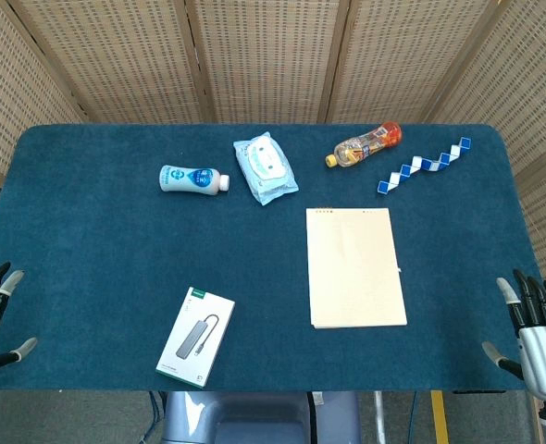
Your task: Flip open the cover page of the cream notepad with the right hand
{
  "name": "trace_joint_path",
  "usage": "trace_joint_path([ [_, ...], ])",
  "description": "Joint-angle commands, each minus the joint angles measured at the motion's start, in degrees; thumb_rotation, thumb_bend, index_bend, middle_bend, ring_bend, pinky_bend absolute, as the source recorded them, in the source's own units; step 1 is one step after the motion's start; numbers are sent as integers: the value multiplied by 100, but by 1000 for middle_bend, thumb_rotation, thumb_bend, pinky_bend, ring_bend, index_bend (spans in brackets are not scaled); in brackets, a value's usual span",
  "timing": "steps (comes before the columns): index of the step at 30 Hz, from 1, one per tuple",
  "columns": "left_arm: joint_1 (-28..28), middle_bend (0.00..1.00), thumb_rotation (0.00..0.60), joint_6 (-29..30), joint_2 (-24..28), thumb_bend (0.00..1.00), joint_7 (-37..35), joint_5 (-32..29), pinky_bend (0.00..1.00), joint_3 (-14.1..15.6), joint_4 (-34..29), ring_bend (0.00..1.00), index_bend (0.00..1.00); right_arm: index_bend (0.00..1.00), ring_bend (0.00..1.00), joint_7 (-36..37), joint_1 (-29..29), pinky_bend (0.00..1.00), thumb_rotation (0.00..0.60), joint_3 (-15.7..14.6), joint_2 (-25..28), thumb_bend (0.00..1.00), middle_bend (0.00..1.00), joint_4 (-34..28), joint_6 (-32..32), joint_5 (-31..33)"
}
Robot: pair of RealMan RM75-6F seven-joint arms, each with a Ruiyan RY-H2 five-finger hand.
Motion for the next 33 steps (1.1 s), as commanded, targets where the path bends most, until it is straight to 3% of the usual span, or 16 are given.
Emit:
trace_joint_path([
  [1, 7, 0, 600, 20, -1, 0, -13, 5, 0, -5, 9, 0, 0, 0, 0, -9, 9, 0, 600, -11, -8, 0, 0, 1, -16, -19],
  [8, 8, 0, 600, 16, 9, 0, -115, -26, 0, -18, 23, 0, 0, 0, 0, -98, 74, 0, 600, -70, -62, 0, 0, 3, -208, -28],
  [11, 4, 0, 600, 19, 2, 0, -104, -21, 0, -24, 29, 0, 0, 0, 0, -186, 298, 0, 600, -151, -155, 5, 0, 199, -492, -318],
  [17, -40, 0, 600, -92, -69, 0, 81, -102, 0, -53, 3, 0, 0, 27, 0, 304, 969, 0, 600, -269, -479, 193, 0, 857, -1104, -987],
  [21, -60, 0, 600, -159, -100, 0, 194, -211, 0, -91, -42, 0, 0, 81, 0, 400, 1358, 0, 600, -294, -722, 230, 0, 1234, -1465, -1253],
  [33, -98, 0, 600, -284, -141, 0, 332, -343, 0, -117, -66, 0, 0, 107, 0, 153, 1994, 0, 600, -205, -1454, 293, 4, 2022, -2563, -923],
])
